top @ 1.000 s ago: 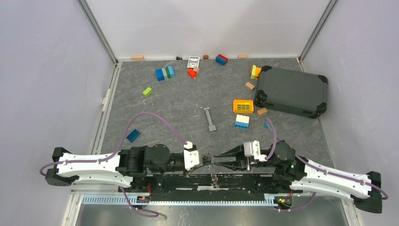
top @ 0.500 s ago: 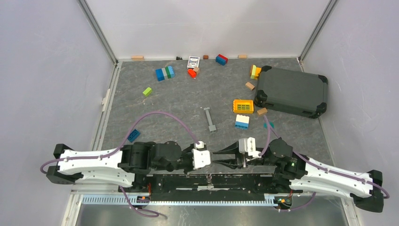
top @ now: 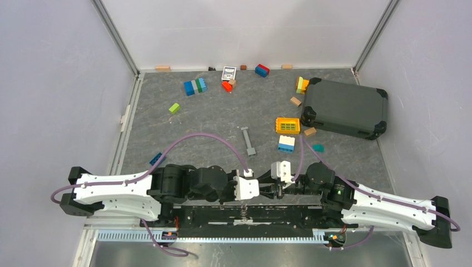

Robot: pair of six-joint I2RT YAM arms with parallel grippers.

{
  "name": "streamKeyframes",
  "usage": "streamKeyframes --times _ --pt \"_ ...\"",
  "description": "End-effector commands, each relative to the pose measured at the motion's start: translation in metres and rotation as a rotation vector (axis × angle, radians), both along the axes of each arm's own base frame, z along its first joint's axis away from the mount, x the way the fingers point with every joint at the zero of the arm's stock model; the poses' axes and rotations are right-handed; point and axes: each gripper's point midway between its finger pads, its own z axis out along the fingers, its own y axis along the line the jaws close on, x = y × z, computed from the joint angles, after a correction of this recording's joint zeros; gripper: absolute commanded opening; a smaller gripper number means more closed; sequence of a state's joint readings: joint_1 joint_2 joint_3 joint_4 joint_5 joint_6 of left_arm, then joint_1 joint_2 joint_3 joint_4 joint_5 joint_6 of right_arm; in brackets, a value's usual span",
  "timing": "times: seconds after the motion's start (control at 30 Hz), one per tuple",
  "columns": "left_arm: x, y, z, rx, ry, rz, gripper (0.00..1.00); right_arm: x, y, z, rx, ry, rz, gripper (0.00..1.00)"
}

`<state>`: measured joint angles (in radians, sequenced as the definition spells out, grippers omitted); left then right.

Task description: Remove the keys from the keyring

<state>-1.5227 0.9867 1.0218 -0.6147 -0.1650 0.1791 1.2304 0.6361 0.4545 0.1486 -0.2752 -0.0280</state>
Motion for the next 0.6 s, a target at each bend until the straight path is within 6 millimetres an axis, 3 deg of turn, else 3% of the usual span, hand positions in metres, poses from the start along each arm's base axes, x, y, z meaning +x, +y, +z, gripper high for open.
streamKeyframes --times 0.0,0.57 --pt "0.0038 -0.0048 0.0258 -0.055 -0.046 -0.010 0.02 0.0030 0.0008 0.0195 0.053 -0.020 -0.016 0.32" --pt "0.0049 -0.0034 0.0281 -0.062 -0.053 -0.008 0.02 0.0011 0.0077 0.0145 0.033 -0.010 0.007 0.29"
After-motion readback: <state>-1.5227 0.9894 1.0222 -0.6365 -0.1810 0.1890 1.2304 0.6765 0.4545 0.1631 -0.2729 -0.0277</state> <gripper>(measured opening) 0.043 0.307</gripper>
